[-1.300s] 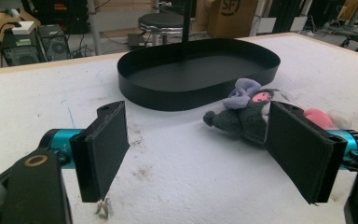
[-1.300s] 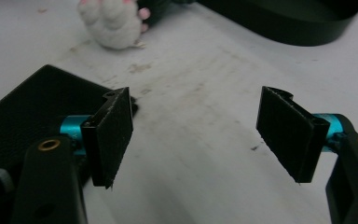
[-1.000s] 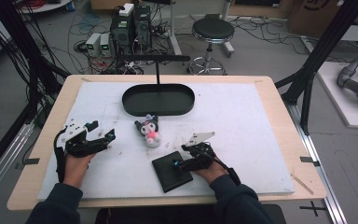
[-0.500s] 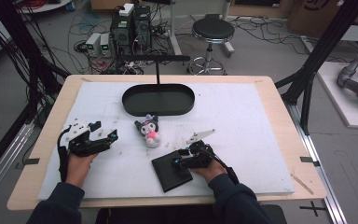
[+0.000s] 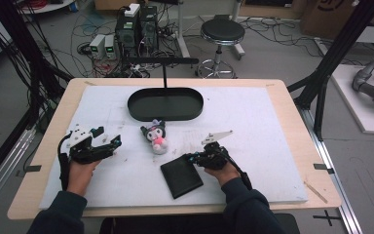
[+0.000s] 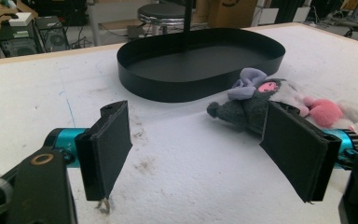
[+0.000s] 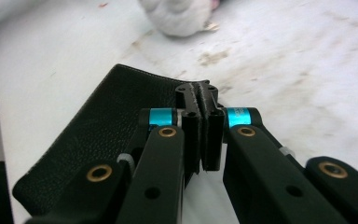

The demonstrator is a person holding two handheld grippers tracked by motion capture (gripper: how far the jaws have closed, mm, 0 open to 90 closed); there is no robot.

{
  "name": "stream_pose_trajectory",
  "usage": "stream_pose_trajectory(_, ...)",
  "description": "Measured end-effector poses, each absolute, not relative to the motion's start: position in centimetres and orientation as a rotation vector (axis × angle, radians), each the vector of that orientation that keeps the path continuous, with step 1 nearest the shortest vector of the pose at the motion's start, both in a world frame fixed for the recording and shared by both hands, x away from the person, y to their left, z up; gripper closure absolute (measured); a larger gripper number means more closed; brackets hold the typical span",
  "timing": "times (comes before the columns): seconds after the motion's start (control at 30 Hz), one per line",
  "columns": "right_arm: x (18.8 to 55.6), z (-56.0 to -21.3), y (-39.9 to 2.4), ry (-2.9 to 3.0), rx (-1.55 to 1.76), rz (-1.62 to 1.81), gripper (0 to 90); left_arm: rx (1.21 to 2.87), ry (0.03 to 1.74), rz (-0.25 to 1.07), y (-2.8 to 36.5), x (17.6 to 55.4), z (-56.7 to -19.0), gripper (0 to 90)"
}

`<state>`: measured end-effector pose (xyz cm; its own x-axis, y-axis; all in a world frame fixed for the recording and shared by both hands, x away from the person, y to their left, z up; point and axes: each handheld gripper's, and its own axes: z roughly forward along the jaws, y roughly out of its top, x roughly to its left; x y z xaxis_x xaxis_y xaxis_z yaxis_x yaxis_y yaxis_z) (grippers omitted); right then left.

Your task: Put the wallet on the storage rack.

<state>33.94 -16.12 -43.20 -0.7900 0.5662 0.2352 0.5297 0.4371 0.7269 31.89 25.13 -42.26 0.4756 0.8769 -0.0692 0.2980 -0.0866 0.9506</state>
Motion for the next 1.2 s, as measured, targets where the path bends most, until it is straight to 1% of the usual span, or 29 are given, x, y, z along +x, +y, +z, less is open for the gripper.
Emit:
stream_pose_trajectory(0.1, 34.3, -42.6, -16.9, 2.591, 1.011, 1.267, 89.8, 1.635, 1.029, 0.668, 25.1, 31.9, -42.2, 23.8)
stream_pose_trajectory(0.23, 35.8, -41.7, -19.6, 2.525, 0.995, 1.12, 89.8, 1.636, 1.03, 0.67, 25.2, 31.8, -42.2, 23.8)
stream_pose_trajectory(0.37, 36.9, -41.4, -21.2, 2.504, 1.016, 1.077, 89.7, 1.638, 1.031, 0.673, 25.1, 31.8, -42.2, 23.8)
stream_pose_trajectory(0.4, 38.0, -41.4, -22.2, 2.493, 1.039, 1.067, 89.7, 1.637, 1.032, 0.673, 25.1, 31.8, -42.2, 23.9)
stream_pose_trajectory(0.6, 40.0, -42.0, -23.9, 2.453, 1.139, 1.069, 89.4, 1.644, 1.027, 0.67, 24.9, 32.0, -42.3, 24.1)
stream_pose_trajectory(0.63, 40.2, -42.2, -24.0, 2.438, 1.164, 1.072, 87.0, 1.643, 1.027, 0.67, 24.9, 32.0, -42.3, 24.1)
stream_pose_trajectory(0.67, 40.2, -42.2, -24.0, 2.438, 1.164, 1.072, 87.0, 1.644, 1.026, 0.669, 24.9, 32.0, -42.3, 24.1)
stream_pose_trajectory(0.7, 40.1, -42.2, -23.9, 2.417, 1.204, 1.059, 79.7, 1.644, 1.026, 0.669, 24.9, 32.0, -42.3, 24.1)
stream_pose_trajectory(0.73, 40.0, -42.1, -24.1, 2.399, 1.221, 1.071, 69.4, 1.645, 1.025, 0.67, 25.0, 31.9, -42.2, 24.1)
stream_pose_trajectory(0.77, 40.0, -42.1, -24.1, 2.399, 1.221, 1.071, 69.4, 1.644, 1.025, 0.668, 25.0, 31.9, -42.2, 24.1)
stream_pose_trajectory(0.83, 39.5, -41.8, -24.9, 2.345, 1.313, 1.132, 53.8, 1.641, 1.028, 0.671, 25.1, 31.8, -42.2, 24.1)
stream_pose_trajectory(0.87, 39.3, -41.8, -25.3, 2.343, 1.334, 1.145, 49.3, 1.64, 1.028, 0.671, 25.2, 31.8, -42.3, 24.2)
stream_pose_trajectory(0.9, 39.3, -41.8, -25.3, 2.343, 1.334, 1.145, 49.3, 1.639, 1.032, 0.672, 25.2, 31.8, -42.3, 24.2)
stream_pose_trajectory(0.97, 38.6, -42.2, -25.9, 2.386, 1.375, 1.189, 42.4, 1.637, 1.035, 0.67, 25.2, 31.8, -42.3, 24.1)
stream_pose_trajectory(1.13, 38.1, -43.1, -25.6, 2.47, 1.354, 1.165, 42.5, 1.645, 1.03, 0.671, 24.9, 31.8, -42.3, 24.3)
stream_pose_trajectory(1.17, 38.3, -43.8, -25.1, 2.532, 1.344, 1.104, 46.7, 1.649, 1.025, 0.671, 24.8, 31.8, -42.3, 24.5)
stream_pose_trajectory(1.2, 38.3, -43.9, -25.2, 2.521, 1.339, 1.123, 51.4, 1.653, 1.024, 0.67, 24.7, 31.8, -42.3, 24.6)
